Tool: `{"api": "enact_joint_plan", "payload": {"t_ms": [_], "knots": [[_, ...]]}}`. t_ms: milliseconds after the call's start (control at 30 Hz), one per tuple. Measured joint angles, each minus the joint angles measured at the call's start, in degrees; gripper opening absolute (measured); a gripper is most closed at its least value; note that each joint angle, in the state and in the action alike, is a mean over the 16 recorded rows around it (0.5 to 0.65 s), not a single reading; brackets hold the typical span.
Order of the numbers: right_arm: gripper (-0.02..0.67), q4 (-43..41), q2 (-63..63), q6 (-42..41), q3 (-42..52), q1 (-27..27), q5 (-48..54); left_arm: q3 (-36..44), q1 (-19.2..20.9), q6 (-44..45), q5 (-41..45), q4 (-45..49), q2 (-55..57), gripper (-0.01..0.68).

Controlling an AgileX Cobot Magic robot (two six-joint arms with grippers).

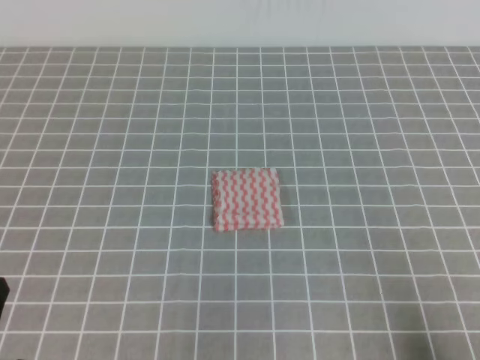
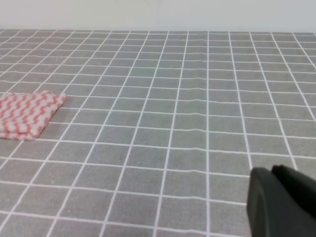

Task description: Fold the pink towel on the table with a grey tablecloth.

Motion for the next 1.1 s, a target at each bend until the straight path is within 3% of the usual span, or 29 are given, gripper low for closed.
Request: {"api": "enact_joint_plan", "payload": {"t_ms": [633,800,1100], "knots": [[-0.015,0.28,0.04,-0.03,-0.08,-0.03,0.00,0.37,0.07,-1.56,0.25,3.21,-0.68,-0.002],[-0.015,0.32,0.08,-0.02,-0.08,-0.03,0.00,0.95,1.09,-12.13,2.22,16.27,-3.18,-0.002],[-0.015,0.39,0.08,-0.02,-0.08,-0.03,0.06,2.33,4.22,-48.56,10.67,55.19,-11.53,-0.002]]}}
